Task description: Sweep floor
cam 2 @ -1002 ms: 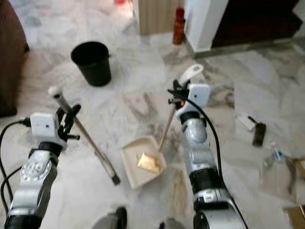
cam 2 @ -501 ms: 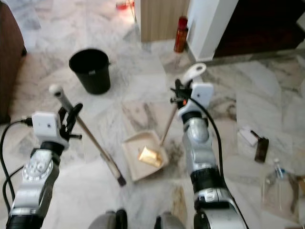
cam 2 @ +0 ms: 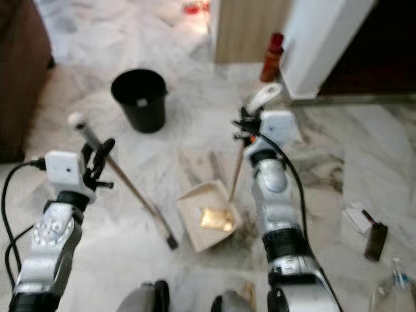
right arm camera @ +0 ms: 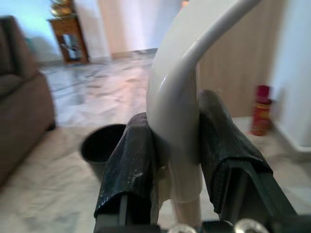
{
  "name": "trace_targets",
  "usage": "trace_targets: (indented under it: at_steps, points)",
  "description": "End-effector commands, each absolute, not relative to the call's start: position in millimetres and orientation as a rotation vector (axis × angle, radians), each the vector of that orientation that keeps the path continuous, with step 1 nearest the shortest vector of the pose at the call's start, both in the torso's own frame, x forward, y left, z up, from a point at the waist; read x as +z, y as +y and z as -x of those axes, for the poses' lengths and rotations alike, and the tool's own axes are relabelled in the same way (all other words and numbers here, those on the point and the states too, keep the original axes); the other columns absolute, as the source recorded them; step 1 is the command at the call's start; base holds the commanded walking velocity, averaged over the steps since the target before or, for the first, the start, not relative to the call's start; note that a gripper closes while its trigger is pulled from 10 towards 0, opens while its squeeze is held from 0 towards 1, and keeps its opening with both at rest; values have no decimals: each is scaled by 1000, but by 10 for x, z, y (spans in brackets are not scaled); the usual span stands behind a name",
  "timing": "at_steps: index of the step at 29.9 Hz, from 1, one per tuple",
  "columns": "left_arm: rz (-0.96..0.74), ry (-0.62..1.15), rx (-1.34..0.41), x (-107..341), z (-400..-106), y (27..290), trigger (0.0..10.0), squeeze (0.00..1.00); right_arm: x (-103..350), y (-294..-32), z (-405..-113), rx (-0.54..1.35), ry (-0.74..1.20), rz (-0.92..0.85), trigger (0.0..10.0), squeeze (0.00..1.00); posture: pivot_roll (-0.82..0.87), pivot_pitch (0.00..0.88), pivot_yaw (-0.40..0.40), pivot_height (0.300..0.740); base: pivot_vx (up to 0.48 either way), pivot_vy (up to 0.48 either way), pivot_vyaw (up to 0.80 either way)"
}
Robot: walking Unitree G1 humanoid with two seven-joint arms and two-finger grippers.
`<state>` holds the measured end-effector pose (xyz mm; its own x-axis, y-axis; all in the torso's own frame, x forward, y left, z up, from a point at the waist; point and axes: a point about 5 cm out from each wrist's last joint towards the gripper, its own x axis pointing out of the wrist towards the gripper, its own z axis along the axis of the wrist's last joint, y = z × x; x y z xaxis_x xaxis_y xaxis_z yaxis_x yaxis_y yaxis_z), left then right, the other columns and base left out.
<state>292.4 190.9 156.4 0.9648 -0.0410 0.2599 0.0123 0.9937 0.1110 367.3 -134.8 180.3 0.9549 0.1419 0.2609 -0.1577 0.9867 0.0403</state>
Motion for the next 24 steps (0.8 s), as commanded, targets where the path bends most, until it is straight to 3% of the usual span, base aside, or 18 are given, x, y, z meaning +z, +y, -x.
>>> trace_targets:
  at_steps: [1,24]
  points:
    - [-132,-300,-33,1631,-2913,1888,10000,0,1909,-1351,-3656,155,-316,-130,10000,0,-7,221,-16,740,382,0,0]
    - [-135,-300,-49,1619,-2916,1856,10000,0,1930,-1300,-3664,189,-317,-151,10000,0,-3,209,-17,740,384,0,0]
